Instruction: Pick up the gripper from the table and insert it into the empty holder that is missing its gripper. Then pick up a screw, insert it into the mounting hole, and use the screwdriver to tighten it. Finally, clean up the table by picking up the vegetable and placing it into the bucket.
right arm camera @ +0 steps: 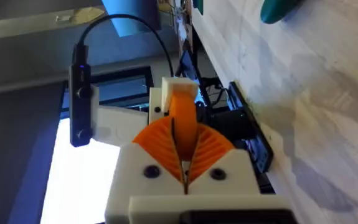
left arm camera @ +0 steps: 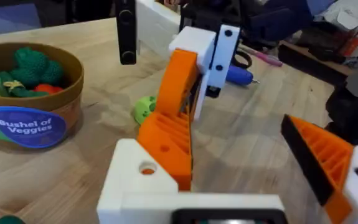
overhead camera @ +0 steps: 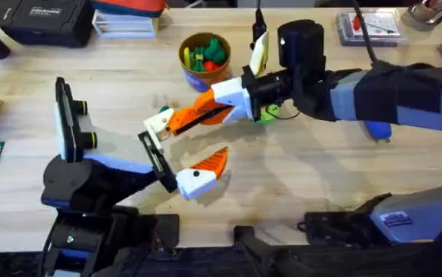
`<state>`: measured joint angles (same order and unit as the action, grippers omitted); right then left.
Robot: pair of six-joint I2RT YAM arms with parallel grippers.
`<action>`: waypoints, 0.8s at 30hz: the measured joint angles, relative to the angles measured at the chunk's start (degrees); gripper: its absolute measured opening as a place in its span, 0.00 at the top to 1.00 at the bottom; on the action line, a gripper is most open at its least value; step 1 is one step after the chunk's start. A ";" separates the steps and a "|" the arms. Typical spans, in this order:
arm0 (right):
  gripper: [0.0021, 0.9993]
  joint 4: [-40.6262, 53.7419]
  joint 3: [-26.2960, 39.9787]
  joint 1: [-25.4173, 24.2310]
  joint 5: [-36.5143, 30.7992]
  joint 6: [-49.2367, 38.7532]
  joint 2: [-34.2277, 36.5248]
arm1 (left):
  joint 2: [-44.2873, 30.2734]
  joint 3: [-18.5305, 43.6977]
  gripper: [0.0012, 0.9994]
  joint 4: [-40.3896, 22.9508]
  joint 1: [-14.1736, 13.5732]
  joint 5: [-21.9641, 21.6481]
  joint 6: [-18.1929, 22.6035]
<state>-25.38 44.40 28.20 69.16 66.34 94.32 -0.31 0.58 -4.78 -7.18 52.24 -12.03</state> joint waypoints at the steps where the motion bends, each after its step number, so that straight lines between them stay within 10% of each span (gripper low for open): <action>1: 0.99 -0.23 0.00 0.16 -0.25 0.15 0.15 | 0.00 0.00 0.01 0.00 0.03 -0.09 -0.03; 24: 0.99 -1.25 2.91 5.95 -9.14 0.99 2.06 | -0.01 -0.02 0.01 0.07 0.70 -1.72 -1.36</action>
<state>-26.63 47.31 34.15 60.02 67.33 96.38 -0.32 0.56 -4.71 -6.48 50.52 -13.39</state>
